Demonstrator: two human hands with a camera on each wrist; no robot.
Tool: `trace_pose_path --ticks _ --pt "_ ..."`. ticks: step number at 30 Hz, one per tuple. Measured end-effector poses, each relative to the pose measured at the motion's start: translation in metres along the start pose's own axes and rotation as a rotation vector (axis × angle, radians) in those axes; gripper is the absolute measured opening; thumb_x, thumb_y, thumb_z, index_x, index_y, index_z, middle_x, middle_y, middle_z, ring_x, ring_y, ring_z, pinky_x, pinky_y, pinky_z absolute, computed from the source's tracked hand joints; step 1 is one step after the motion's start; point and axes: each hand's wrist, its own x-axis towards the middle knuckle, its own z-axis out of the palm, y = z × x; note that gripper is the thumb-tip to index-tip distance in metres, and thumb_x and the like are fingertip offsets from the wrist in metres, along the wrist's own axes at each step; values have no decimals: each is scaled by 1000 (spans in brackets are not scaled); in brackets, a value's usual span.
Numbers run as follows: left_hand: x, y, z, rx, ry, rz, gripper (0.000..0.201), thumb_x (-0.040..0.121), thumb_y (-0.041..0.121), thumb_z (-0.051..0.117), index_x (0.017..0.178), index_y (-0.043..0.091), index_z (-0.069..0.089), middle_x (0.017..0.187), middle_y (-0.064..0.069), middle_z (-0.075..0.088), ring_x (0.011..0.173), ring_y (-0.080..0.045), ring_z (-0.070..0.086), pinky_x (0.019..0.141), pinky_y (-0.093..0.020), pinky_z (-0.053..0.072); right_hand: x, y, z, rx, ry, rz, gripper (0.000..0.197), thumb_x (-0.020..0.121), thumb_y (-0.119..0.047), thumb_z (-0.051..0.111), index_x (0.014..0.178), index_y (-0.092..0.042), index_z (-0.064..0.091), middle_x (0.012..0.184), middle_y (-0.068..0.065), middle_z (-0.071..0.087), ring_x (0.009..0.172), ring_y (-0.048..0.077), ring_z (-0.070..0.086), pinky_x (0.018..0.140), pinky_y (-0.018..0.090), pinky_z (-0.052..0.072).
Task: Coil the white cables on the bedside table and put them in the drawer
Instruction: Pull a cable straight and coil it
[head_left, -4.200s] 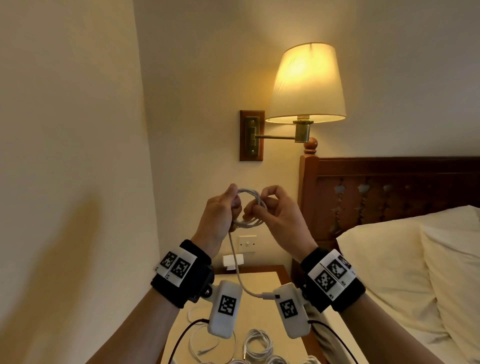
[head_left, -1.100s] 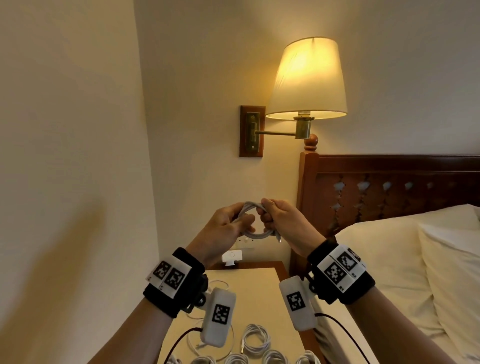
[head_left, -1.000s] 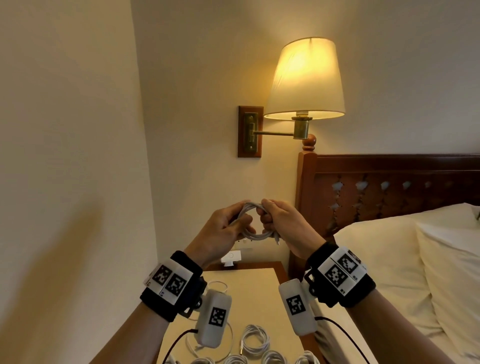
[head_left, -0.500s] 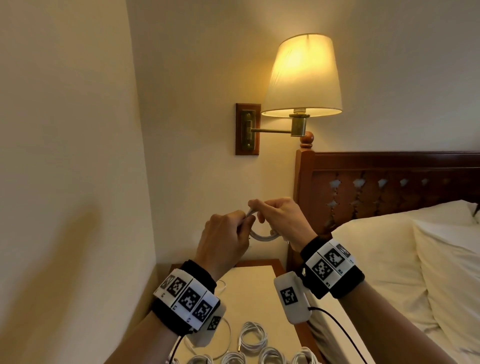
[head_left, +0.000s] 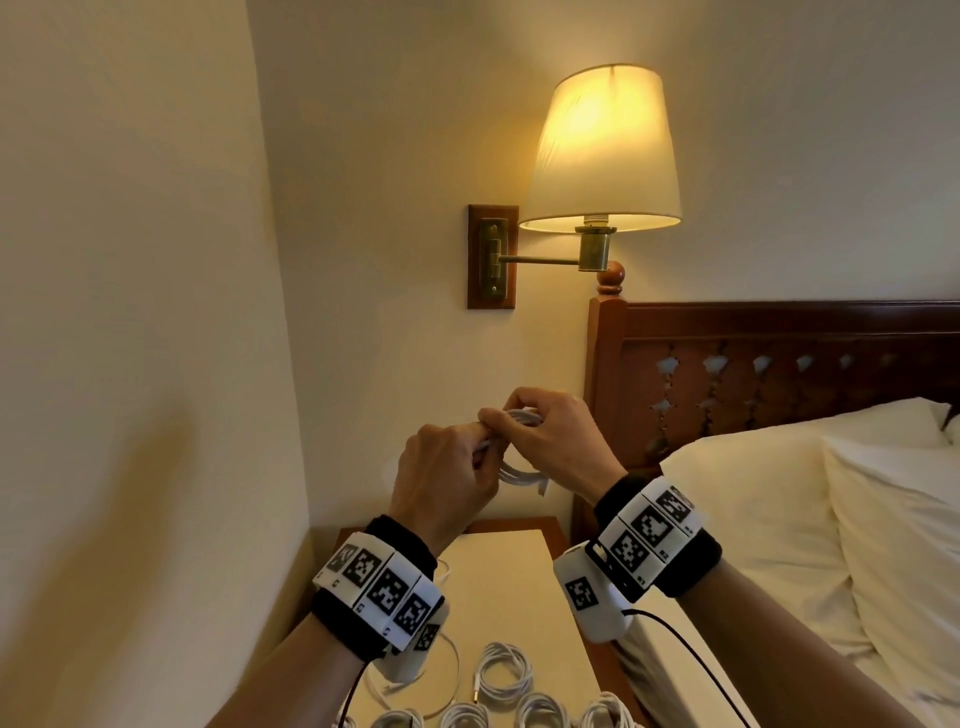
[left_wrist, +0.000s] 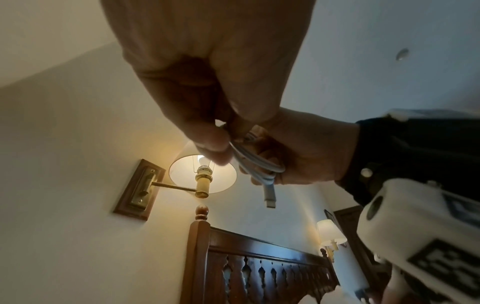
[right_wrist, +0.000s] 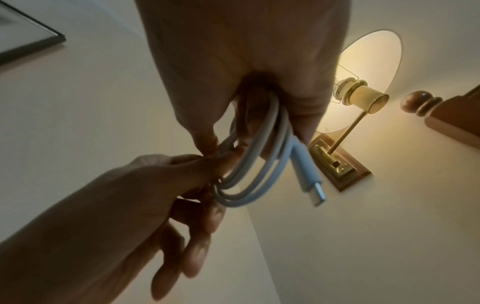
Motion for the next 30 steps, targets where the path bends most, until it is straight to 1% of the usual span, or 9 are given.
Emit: trace_pose_path --ticks 4,7,9,12,17,20,24,27,30 --pt "-7 17 -8 215 -189 -4 34 100 48 22 84 26 42 63 14 41 48 -4 38 49 -15 21 5 8 -4 -46 134 -1 32 87 -33 69 64 -10 68 58 0 61 50 6 48 53 23 41" --pt "-10 23 -11 260 -192 18 38 97 46 9 87 27 40 67 13 43 48 -4 36 50 -15 18 5 11 0 -34 189 36 34 85 -31 69 62 -6 68 59 9 63 50 14 48 54 35 45" --pt "-10 24 -10 278 -176 10 41 96 46 7 87 26 42 66 13 43 47 -5 36 49 -15 18 6 11 4 -19 212 56 34 84 -29 69 61 -5 68 58 11 63 49 15 46 53 36 44" --pt "-11 24 -5 303 -143 -14 39 99 44 12 86 25 44 59 14 37 46 -5 36 48 -17 21 10 9 5 24 248 63 34 84 -25 69 59 -2 66 54 13 60 47 14 41 49 30 37" --pt "-15 21 -5 234 -105 -76 31 103 41 23 83 28 41 58 14 39 49 -8 42 51 -21 34 15 4 6 32 260 98 37 87 -20 65 53 -6 61 45 -2 48 43 10 37 45 21 33" --pt "-24 15 -3 -43 -89 -206 32 104 38 30 78 26 46 59 11 44 53 -8 43 52 -18 29 11 4 7 209 194 162 41 94 -26 59 60 -4 60 47 -5 45 44 10 39 48 29 38" --pt "-26 2 -3 -509 -116 -472 28 100 36 45 84 22 65 76 6 63 67 -12 56 54 -26 47 0 -1 9 486 32 275 38 101 -39 46 76 -13 60 55 -5 42 43 7 38 47 25 37" --pt "-22 -2 -7 -568 -145 -567 24 96 38 54 88 23 71 84 7 69 78 -15 60 66 -29 49 -2 -2 7 584 -11 295 37 103 -37 40 85 -10 57 55 -6 39 46 8 36 49 24 35" --pt "-20 -3 -11 -535 -127 -578 21 94 38 57 90 23 72 85 8 71 80 -9 63 69 -22 47 -1 -2 5 684 -58 300 36 105 -33 38 86 -9 57 57 -8 38 49 7 35 48 22 35"
